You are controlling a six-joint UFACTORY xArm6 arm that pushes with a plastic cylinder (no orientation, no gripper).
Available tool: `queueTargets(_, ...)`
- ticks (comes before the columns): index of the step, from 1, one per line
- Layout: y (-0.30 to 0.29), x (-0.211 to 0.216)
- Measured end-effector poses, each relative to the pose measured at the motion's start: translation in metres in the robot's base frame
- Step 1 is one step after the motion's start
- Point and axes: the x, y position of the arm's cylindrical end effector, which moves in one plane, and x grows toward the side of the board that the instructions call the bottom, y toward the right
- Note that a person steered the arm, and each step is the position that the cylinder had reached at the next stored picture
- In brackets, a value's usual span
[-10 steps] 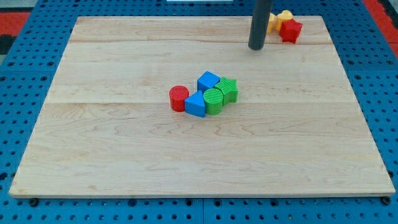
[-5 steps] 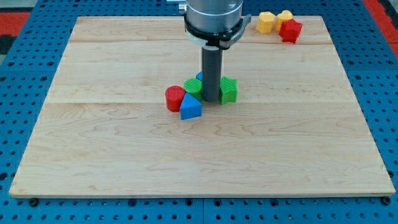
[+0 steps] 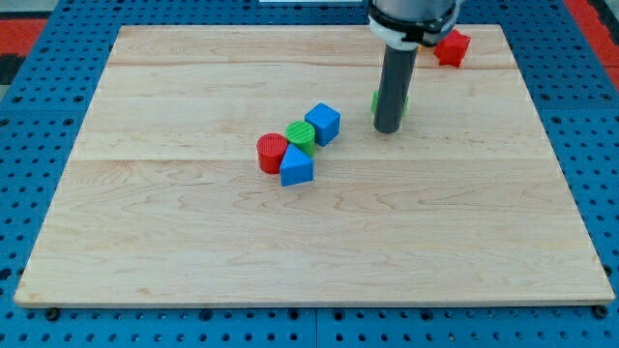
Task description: Slide the green star into the group of blocks
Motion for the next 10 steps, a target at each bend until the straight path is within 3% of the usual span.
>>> queueTargets(3,-0.004,-0.068)
queueTargets(10,0.043,-0.1)
